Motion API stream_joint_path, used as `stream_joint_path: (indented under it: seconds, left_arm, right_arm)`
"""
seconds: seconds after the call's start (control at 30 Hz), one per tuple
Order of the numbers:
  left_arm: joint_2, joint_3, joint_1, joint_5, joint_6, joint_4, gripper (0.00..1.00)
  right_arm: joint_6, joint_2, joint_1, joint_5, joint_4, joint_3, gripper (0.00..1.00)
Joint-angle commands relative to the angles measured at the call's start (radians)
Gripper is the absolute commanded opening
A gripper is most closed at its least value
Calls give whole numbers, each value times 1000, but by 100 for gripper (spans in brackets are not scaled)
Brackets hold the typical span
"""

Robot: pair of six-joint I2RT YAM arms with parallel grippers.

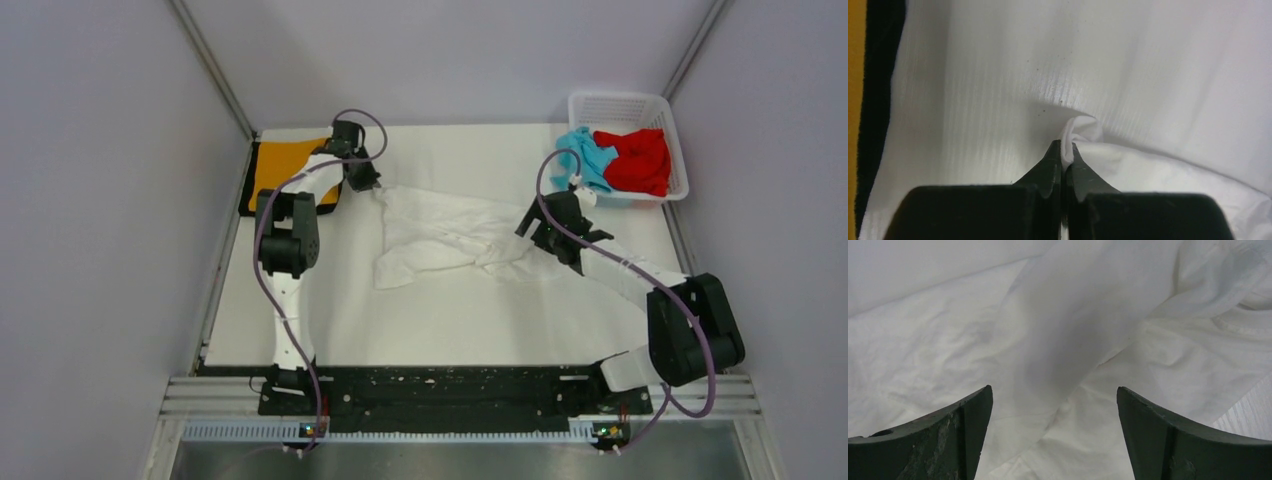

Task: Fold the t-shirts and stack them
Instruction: Flatten out the tshirt

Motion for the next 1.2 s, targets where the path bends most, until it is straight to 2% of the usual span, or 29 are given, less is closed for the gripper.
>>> stream_joint_path:
  seconds: [0.0, 0.13, 0.2, 0.27, 0.33, 0.37, 0.53, 0.67, 0.77, 0.9, 1.07, 1.17]
  left_arm:
    - [-14, 40, -3, 11, 7, 15, 0]
    - [-104, -48, -4, -13, 1, 50, 0]
    - [-153, -101, -4, -22, -1, 71, 0]
    - [-196, -148, -4, -31, -2, 88, 0]
    - [-232, -177, -4, -46, 3, 93, 0]
    - [-247, -186, -3, -61, 8, 90, 0]
    - [-335, -178, -2, -135, 38, 72, 0]
    - [-407, -133, -2, -210, 65, 75, 0]
    - [-441, -80, 1, -254, 92, 128, 0]
    - [-382, 158, 16, -266, 122, 107, 0]
    - [-271, 553, 58, -229, 129, 24, 0]
    - [-326, 547, 64, -220, 144, 99, 0]
  right_arm:
    - [46, 25, 5, 64, 51, 41, 92]
    - [75, 58, 5, 102, 67, 53, 88]
    - [77, 84, 6, 117, 80, 63, 80]
    - [80, 118, 5, 131, 93, 74, 63]
    - [82, 134, 5, 144, 104, 86, 33]
    - [79, 133, 5, 147, 106, 92, 24]
    - [-30, 83, 5, 131, 55, 194, 0]
    - [-123, 42, 4, 133, -46, 332, 0]
    - [-193, 57, -22, 78, -106, 469, 0]
    - [-271, 177, -82, -56, -131, 733, 0]
    - [-334, 365, -132, -207, -242, 1195, 0]
    - [-372, 399, -133, -231, -267, 1332, 0]
